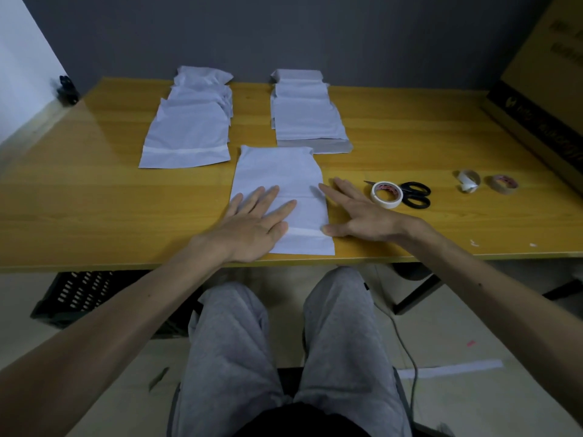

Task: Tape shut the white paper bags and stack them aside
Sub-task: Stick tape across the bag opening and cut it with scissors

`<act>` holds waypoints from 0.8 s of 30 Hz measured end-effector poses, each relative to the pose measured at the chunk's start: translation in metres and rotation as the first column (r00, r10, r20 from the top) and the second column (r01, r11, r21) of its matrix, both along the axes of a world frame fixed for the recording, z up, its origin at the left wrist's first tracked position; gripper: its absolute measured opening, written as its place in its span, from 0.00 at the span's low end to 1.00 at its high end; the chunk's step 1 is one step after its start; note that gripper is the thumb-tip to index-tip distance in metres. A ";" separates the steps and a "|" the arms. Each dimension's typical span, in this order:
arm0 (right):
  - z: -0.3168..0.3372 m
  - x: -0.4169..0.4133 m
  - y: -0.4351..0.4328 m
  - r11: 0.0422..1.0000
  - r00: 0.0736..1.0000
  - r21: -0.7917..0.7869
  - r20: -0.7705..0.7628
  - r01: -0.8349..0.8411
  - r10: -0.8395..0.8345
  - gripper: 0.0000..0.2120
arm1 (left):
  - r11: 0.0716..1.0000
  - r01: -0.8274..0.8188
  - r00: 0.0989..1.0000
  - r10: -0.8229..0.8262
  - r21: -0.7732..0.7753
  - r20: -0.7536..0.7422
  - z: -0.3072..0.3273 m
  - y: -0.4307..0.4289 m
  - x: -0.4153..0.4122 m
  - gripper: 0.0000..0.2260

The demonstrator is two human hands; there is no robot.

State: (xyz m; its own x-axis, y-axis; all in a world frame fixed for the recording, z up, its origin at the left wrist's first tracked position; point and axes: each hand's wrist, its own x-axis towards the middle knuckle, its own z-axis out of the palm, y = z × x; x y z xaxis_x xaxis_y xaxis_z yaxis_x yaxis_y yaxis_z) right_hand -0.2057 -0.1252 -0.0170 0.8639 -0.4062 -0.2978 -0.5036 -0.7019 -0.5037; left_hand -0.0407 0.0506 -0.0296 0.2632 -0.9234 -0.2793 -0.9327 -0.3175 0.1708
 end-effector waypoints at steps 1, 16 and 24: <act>0.000 -0.001 -0.001 1.000 1.000 0.002 -0.001 0.000 0.000 0.41 | 1.000 0.001 1.000 -0.001 0.002 -0.002 0.000 0.000 0.000 0.22; -0.004 -0.013 0.000 0.989 0.986 -0.078 0.100 -0.124 0.131 0.38 | 1.000 -0.007 1.000 0.007 -0.018 0.015 -0.002 0.001 -0.002 0.22; -0.008 -0.016 0.002 0.978 0.976 -0.125 0.116 -0.170 0.184 0.37 | 0.999 -0.018 0.999 0.019 -0.038 0.028 -0.003 0.001 -0.004 0.22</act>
